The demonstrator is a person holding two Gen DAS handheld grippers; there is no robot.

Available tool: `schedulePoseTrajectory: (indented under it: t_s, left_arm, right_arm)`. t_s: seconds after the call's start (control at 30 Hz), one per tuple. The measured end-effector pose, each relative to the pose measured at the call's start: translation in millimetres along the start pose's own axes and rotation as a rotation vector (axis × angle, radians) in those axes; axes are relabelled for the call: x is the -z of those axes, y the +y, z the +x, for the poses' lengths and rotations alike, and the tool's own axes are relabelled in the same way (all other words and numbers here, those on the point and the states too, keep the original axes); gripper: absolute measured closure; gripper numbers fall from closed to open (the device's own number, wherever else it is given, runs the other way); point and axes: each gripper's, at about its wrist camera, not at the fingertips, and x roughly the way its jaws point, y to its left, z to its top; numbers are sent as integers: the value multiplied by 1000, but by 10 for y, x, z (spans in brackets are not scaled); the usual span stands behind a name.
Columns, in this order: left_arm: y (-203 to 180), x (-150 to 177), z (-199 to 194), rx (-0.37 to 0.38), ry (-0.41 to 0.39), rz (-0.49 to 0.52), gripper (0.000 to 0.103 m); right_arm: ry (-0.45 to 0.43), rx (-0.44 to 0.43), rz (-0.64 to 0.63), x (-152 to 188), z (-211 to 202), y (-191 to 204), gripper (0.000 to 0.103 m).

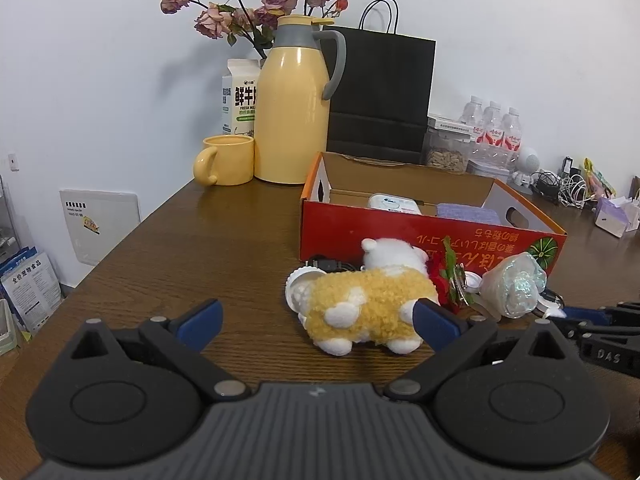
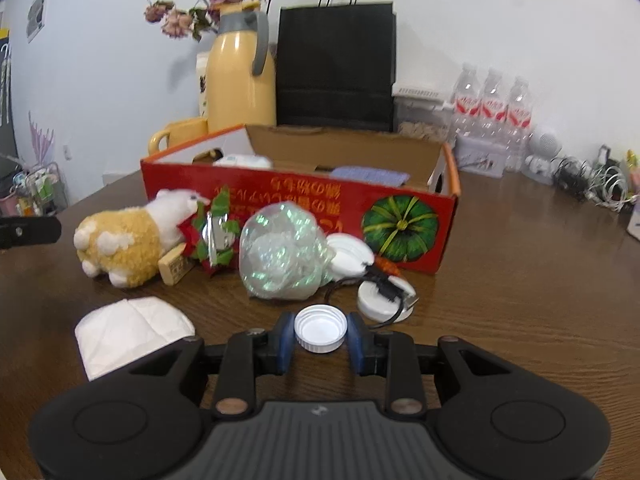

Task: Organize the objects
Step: 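Grasp the yellow plush toy with the left gripper while the right gripper grasps a white lid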

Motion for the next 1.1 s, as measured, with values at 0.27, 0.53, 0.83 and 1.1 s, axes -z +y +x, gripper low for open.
schedulePoseTrajectory:
  t_s: [0.27, 0.53, 0.83, 1.1]
  left_arm:
    - [35, 26, 29, -12, 14, 1, 0]
    - [-77, -13, 166, 56, 37, 34, 0]
    - [-146, -133, 554, 158, 97, -2, 0]
    - [-221, -145, 781, 127, 145, 10, 0]
  right_arm:
    - [-88, 33, 15, 7, -147, -32, 76]
    - [-96, 38, 16, 10, -154, -32, 76]
    - [-98, 36, 19, 13, -157, -35, 76]
    - [-100, 23, 22, 15, -162, -35, 76]
